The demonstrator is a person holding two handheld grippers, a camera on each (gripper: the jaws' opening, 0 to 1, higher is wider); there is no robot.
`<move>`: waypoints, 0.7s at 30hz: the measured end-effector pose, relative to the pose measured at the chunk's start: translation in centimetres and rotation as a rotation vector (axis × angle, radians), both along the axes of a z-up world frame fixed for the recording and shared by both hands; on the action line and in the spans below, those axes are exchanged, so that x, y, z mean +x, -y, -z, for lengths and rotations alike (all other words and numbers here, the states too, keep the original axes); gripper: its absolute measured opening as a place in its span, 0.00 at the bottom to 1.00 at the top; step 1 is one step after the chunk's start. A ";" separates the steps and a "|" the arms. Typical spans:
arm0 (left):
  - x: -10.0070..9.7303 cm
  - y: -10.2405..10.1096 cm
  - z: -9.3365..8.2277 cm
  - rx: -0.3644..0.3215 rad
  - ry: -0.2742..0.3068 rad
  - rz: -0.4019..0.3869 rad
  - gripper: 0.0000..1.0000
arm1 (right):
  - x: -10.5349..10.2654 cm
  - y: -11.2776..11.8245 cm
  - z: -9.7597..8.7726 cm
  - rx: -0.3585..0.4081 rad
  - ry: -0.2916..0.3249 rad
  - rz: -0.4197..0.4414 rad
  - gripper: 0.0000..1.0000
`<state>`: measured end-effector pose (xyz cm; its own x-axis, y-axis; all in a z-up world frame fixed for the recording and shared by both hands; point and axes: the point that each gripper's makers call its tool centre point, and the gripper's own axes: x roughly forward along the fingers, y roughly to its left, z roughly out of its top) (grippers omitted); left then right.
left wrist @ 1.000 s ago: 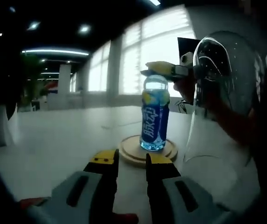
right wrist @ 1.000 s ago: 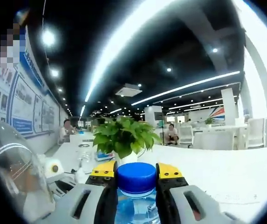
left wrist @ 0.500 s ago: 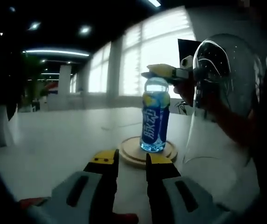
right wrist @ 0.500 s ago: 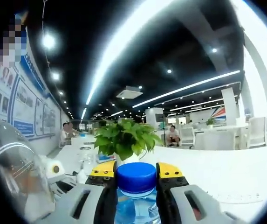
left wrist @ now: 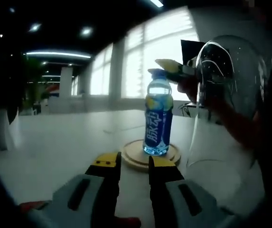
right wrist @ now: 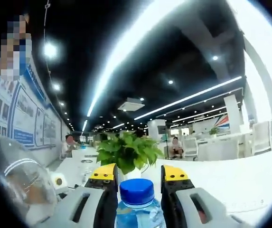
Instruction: Open the cover put in the Mizone put the cover back on
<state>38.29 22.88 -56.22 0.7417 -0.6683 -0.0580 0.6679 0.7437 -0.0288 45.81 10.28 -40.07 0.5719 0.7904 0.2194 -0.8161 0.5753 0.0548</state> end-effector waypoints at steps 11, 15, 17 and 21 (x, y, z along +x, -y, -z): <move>0.1 -0.2 0.0 0.000 0.001 -0.003 0.18 | -0.9 1.9 -0.9 -0.070 0.070 0.079 0.28; -0.1 0.1 -0.2 -0.009 0.002 -0.008 0.18 | -1.2 2.7 -0.9 -0.089 0.077 0.106 0.28; -0.1 0.1 -0.2 -0.009 0.002 -0.011 0.18 | -1.4 3.3 -0.9 -0.085 0.076 0.115 0.28; -0.2 0.3 -0.3 -0.003 0.007 -0.010 0.18 | -2.0 4.7 -0.8 -0.084 0.071 0.148 0.28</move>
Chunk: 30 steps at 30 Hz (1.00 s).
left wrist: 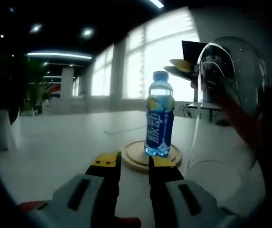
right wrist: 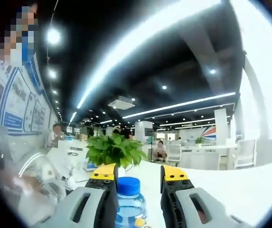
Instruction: Open the cover put in the Mizone put the cover back on
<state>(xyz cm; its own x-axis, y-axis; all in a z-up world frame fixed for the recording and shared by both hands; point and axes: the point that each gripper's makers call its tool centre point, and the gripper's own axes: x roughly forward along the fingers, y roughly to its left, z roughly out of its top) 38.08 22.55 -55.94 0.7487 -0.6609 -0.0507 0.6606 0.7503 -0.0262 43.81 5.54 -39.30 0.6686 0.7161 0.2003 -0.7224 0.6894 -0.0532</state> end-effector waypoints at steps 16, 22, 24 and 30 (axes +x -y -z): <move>-0.6 0.1 -1.3 -0.010 0.039 0.008 0.18 | -3.7 4.5 1.0 0.043 -0.039 0.076 0.27; -0.7 0.0 -1.6 -0.015 0.048 0.006 0.18 | -5.2 5.9 1.2 0.058 -0.040 0.100 0.27; -0.7 0.0 -1.6 -0.016 0.050 0.008 0.18 | -5.7 6.2 1.5 0.060 -0.043 0.108 0.27; -0.9 0.1 -1.8 -0.016 0.056 0.018 0.18 | -6.8 7.0 2.7 0.056 -0.051 0.128 0.27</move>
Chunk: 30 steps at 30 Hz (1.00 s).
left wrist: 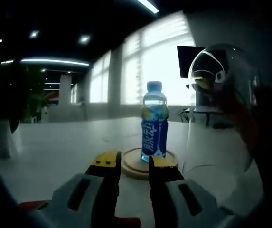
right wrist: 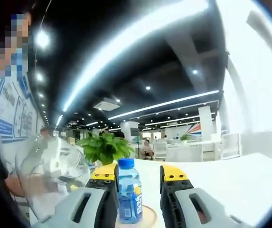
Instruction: Open the cover put in the Mizone put the cover back on
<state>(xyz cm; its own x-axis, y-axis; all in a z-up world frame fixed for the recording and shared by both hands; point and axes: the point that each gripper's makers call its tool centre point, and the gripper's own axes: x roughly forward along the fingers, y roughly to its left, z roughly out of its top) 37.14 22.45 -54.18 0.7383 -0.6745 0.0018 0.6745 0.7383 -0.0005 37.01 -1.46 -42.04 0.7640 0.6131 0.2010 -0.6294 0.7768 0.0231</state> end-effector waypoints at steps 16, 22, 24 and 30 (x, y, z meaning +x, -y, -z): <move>-0.1 -0.3 -0.3 0.014 0.015 -0.020 0.18 | -2.0 3.4 3.7 0.000 -0.043 0.065 0.27; -1.3 -0.9 -0.4 0.015 0.015 -0.034 0.18 | -2.6 5.0 3.9 0.012 -0.037 0.090 0.27; -2.0 -1.3 -0.3 0.008 0.011 -0.040 0.18 | -2.7 5.3 4.2 0.015 -0.035 0.093 0.27; -3.6 -2.7 0.3 0.007 0.002 -0.060 0.18 | -3.0 6.4 5.6 0.019 -0.042 0.115 0.27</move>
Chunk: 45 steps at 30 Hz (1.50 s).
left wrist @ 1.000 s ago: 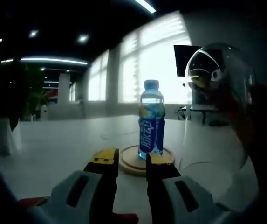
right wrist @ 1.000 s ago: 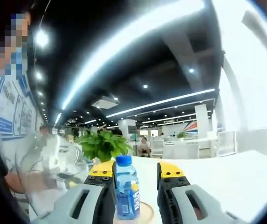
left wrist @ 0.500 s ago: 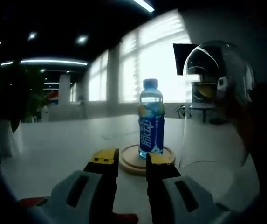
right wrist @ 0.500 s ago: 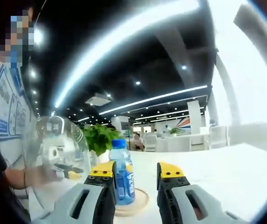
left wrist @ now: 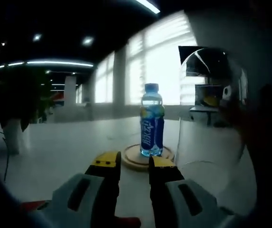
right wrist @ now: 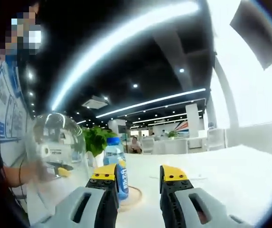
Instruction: Open the cover put in the Mizone put the cover back on
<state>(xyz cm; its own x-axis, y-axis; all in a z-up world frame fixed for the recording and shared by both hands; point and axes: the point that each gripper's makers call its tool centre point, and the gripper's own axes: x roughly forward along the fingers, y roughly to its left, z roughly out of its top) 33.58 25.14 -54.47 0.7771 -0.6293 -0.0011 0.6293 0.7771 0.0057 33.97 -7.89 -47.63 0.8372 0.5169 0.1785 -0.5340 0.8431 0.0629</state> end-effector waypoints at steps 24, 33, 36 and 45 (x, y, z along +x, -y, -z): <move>-3.1 -0.7 2.5 -0.063 -0.067 0.001 0.18 | -1.5 -1.4 4.7 -0.012 -0.002 -0.017 0.24; -3.4 0.2 3.5 -0.020 -0.063 0.020 0.18 | -1.6 -2.4 7.0 -0.009 -0.037 -0.036 0.25; -3.5 0.8 4.1 0.012 -0.059 0.023 0.18 | -1.8 -2.8 7.9 -0.006 -0.060 -0.043 0.25; -3.7 0.7 4.0 -0.004 -0.061 0.032 0.18 | -2.1 -3.1 8.4 -0.024 -0.070 -0.051 0.25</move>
